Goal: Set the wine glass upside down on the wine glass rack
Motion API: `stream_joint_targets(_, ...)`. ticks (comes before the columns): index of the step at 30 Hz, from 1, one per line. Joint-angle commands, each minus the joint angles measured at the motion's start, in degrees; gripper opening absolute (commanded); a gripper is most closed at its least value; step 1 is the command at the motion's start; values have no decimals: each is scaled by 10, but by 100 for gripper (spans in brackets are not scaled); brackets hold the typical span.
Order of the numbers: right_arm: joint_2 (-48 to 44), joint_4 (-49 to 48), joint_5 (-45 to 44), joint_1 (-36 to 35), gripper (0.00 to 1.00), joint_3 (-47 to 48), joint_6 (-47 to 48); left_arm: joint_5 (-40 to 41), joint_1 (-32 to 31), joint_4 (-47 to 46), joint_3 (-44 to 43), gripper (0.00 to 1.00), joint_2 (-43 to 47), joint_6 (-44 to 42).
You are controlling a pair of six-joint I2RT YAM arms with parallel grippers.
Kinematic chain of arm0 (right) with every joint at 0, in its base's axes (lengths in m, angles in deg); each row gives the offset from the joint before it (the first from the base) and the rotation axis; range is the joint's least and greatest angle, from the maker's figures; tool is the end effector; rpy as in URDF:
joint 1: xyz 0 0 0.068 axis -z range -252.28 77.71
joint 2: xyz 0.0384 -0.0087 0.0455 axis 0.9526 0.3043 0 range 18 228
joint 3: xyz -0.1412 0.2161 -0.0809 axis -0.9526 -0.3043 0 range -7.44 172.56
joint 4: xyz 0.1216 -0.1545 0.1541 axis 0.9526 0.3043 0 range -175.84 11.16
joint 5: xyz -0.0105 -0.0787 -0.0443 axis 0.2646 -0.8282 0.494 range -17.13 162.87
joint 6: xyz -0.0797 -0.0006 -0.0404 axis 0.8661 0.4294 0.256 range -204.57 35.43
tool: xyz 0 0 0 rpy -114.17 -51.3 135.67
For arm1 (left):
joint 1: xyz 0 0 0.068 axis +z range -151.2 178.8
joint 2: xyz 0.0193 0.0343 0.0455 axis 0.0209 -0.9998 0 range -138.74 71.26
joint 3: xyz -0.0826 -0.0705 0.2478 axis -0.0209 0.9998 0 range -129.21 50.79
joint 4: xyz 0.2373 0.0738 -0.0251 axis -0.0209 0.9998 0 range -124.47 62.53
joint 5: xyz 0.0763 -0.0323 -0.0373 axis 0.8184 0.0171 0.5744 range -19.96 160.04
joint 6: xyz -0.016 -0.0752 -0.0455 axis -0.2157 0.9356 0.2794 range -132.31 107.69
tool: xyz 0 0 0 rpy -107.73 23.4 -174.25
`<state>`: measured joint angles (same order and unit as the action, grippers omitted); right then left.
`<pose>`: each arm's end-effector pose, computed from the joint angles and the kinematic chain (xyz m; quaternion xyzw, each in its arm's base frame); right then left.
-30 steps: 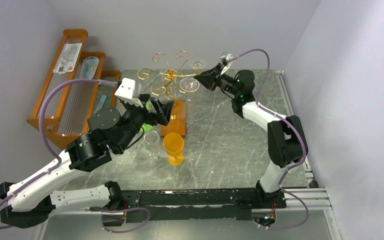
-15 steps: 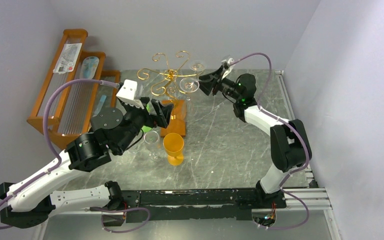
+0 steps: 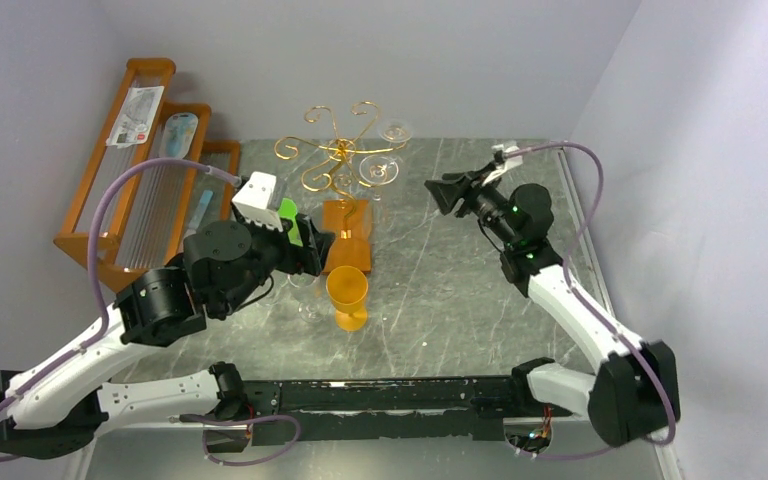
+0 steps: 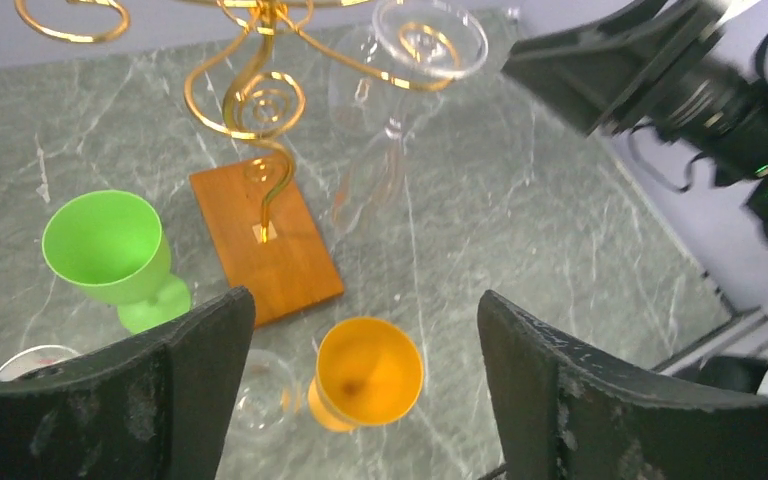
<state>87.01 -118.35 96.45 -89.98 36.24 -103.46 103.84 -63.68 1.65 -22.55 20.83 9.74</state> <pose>0.2836 0.1240 0.3309 -0.1465 0.6490 0.3587 0.6547 0.1227 -0.1396 0.4289 0.0897 0.7661 -0.2310 0.5930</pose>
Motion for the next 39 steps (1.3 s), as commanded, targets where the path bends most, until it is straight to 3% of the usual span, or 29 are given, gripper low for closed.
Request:
stream_joint_targets(1, -97, 209, -161, 3, 56, -11, -54, -63, -1, 81, 14, 80, 13, 27)
stream_joint_targets(5, -161, 350, -186, 2, 63, -7, -91, -143, -1, 85, 39, 62, 4, 41)
stream_joint_targets(10, -190, 468, -184, 3, 65, -2, -145, -291, -1, 35, 65, 58, -27, 34)
stream_joint_targets(13, -199, 487, -164, 3, 64, -25, -176, -330, -1, 12, 82, 57, -54, 26)
stream_joint_targets(20, -216, 464, -147, 3, 63, -95, -245, -273, -2, -17, 131, 61, -100, -10)
stream_joint_targets(26, -191, 432, -102, 2, 56, -104, -227, -297, -3, -78, 177, 64, -124, -54)
stream_joint_targets(33, -195, 420, -100, 0, 55, -107, -216, -233, -3, -100, 206, 66, -166, -58)
stream_joint_targets(39, -189, 423, -99, 1, 54, -111, -224, -223, -3, -95, 203, 51, -193, -67)
